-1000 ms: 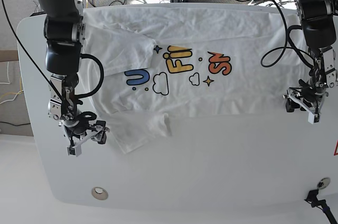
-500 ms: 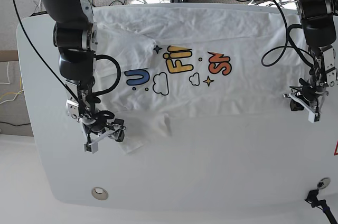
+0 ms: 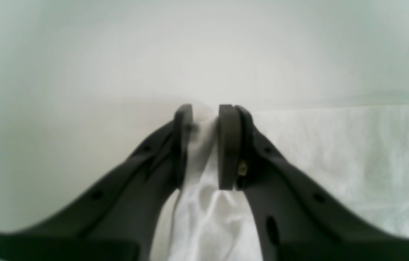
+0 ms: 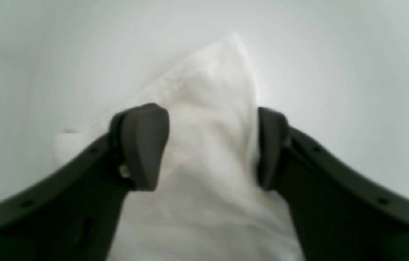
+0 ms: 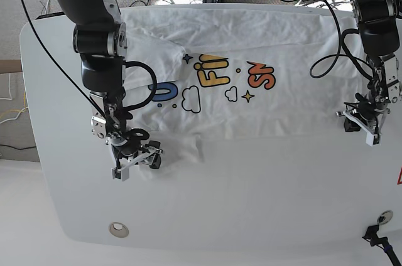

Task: Fold the T-shirt properly
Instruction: 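Fold the collar edge with both grippers over onto the hem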

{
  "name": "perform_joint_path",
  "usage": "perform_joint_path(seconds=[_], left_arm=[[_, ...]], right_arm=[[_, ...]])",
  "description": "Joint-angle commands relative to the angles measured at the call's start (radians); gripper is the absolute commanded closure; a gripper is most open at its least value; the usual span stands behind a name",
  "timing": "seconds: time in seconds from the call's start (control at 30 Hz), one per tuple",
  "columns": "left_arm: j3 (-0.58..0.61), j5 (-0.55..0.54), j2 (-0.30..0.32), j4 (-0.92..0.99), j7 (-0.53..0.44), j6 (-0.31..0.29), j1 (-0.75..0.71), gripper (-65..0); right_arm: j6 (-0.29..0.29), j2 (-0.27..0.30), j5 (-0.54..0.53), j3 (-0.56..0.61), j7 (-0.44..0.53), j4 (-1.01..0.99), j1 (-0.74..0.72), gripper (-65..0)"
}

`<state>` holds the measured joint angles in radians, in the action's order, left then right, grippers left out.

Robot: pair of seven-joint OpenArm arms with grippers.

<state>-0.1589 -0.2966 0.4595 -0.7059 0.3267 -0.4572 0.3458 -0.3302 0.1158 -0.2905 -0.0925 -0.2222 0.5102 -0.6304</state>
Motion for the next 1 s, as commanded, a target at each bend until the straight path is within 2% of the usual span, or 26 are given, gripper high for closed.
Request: perform_joint_path(seconds=[0.0,0.13,0.3,0.33,0.4,0.63,0.8,0.97], left_arm=[[0.002,0.017,0.012,-0.002,0.048,-0.002,0.003,-10.3],[0.002,0.018,0.017,-0.002,0.048,-0.002,0.003,-10.3],[0.0,0.018,0.018,-0.074,0.047,-0.002,-0.027,-10.1],[-0.001,0.018,0.018,-0.111,0.047,-0.002,-0.044,-8.4],[-0.003,0.018,0.018,-0.182,0.047,-0.002,-0.067,-0.3],[-0.003,0.018,0.023,-0.238,0.047,-0.002,-0.072,0.0],[-0.005,0.017,0.041,-0.238,0.042,-0.002,-0.073,0.0],[-0.005,0.017,0.06,-0.24,-0.094,-0.002,-0.112,0.0]], right_arm=[[-0.004,-0.001,0.003,-0.002,-0.016,0.011,-0.026,-25.1],[-0.004,-0.003,0.003,-0.002,-0.015,0.012,-0.032,0.0],[-0.011,-0.001,0.003,0.0,-0.015,0.012,-0.049,0.0],[-0.011,0.0,0.003,0.0,-0.015,0.017,-0.049,0.0],[-0.011,0.003,0.003,0.0,-0.021,0.061,-0.049,0.0],[-0.011,0.006,0.003,0.0,-0.093,0.164,-0.029,0.0],[-0.011,0.008,0.003,0.0,-0.208,0.37,0.042,0.0],[-0.011,0.02,0.001,-0.002,-0.339,0.62,0.132,0.0]])
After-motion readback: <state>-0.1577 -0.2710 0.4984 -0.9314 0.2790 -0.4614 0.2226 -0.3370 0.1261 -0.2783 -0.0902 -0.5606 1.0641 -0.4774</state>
